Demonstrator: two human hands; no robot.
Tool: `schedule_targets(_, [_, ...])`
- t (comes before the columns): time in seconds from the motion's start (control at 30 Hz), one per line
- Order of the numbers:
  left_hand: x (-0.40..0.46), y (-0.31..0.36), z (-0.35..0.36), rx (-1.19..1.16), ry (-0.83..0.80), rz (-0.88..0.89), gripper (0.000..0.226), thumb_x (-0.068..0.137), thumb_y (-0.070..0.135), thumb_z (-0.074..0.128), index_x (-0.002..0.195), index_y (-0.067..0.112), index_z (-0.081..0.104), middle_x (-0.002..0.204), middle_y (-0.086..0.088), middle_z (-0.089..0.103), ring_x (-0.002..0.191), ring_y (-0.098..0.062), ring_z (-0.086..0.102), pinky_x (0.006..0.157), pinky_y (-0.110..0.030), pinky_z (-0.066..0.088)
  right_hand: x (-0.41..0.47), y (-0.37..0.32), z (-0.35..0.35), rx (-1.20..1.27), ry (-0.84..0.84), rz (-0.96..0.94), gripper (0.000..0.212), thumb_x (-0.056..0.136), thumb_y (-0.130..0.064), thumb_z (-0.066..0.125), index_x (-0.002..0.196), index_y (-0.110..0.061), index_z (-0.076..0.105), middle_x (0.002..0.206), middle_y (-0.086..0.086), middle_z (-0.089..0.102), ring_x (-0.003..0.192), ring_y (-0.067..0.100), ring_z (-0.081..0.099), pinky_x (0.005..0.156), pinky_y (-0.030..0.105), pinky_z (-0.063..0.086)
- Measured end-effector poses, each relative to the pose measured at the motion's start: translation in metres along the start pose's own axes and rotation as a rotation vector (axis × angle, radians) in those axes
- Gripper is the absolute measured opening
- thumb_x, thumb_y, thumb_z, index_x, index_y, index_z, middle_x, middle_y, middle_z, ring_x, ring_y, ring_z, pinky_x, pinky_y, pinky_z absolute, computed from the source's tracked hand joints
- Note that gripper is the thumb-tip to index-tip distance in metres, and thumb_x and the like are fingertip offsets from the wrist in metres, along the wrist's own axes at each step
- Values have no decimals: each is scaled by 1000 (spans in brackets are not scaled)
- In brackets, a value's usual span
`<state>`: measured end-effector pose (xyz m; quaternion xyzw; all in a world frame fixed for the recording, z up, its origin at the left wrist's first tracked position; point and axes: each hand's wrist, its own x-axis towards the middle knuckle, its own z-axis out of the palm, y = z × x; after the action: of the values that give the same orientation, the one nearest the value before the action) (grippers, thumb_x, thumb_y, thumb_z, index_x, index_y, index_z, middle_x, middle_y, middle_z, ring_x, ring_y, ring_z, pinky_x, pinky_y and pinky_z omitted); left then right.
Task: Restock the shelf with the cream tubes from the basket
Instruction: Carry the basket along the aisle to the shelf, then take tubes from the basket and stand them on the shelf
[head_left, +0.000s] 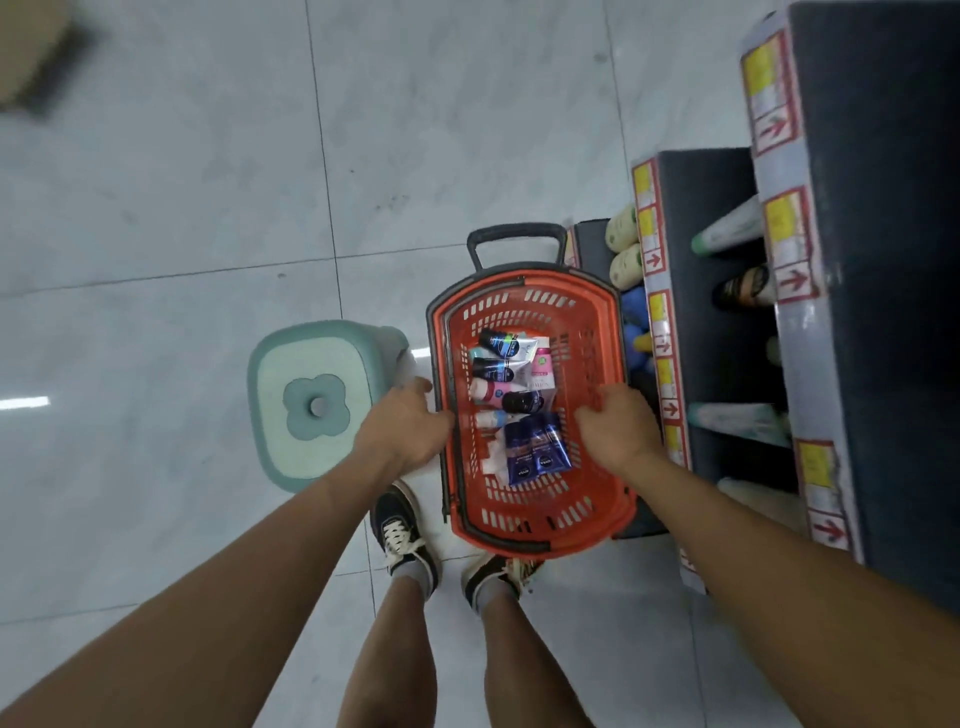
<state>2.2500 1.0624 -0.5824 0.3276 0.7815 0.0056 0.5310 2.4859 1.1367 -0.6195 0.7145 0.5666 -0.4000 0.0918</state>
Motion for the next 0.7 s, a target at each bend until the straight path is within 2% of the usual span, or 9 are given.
schedule_targets(0.07, [-30,17,-15,34,-2,36,55,101,39,58,147,11,49,142,-10,63,124,-28,60,103,-41,47,-25,-20,-17,-47,-8,-66,12,90,-23,59,79,-19,61,77,-3,64,66,19,62,54,29,45])
schedule_targets(0.17, [-77,40,-40,66,24,95,39,103,36,57,132,10,60,131,-11,68,115,-28,64,91,-32,42,-59,-49,-45,-114,-24,-122,11,87,-32,59,88,-21,60,92,1,64,78,22,64,66,35,53])
schedule_targets(0.23, [-103,48,-56,88,59,119,30,98,39,57,118,17,60,118,-8,70,100,-25,64,85,-32,45,-82,-67,-65,-150,-15,-160,21,88,-35,58,101,-19,62,104,3,62,89,26,63,74,38,54])
schedule_targets(0.3, [-129,55,-71,101,88,131,32,92,42,56,114,18,60,111,-4,71,93,-21,63,82,-35,50,-105,-83,-84,-199,0,-200,30,89,-35,59,112,-16,62,112,5,61,97,28,62,80,39,54])
schedule_targets(0.37, [-156,63,-85,116,127,149,44,93,42,57,129,17,60,126,-7,70,107,-26,66,91,-38,52,-127,-96,-102,-204,5,-232,34,89,-36,60,115,-14,62,115,5,62,98,29,62,80,38,54])
schedule_targets(0.47, [-196,74,-101,148,180,163,60,97,42,58,150,17,49,149,-8,57,131,-30,58,107,-42,49,-159,-110,-125,-197,4,-261,34,86,-37,60,113,-17,64,113,2,64,95,27,65,83,40,58])
schedule_targets(0.6, [-242,85,-117,163,229,198,65,95,42,57,154,17,45,152,-9,55,133,-30,57,109,-44,49,-198,-123,-149,-199,28,-328,15,87,-30,58,94,-19,64,93,-2,66,78,19,65,74,41,61])
schedule_targets(0.7, [-270,86,-125,208,262,219,64,97,42,58,155,17,44,154,-9,53,135,-29,55,110,-43,48,-222,-130,-158,-207,37,-352,18,88,-28,57,98,-16,67,97,1,69,82,21,67,77,39,62])
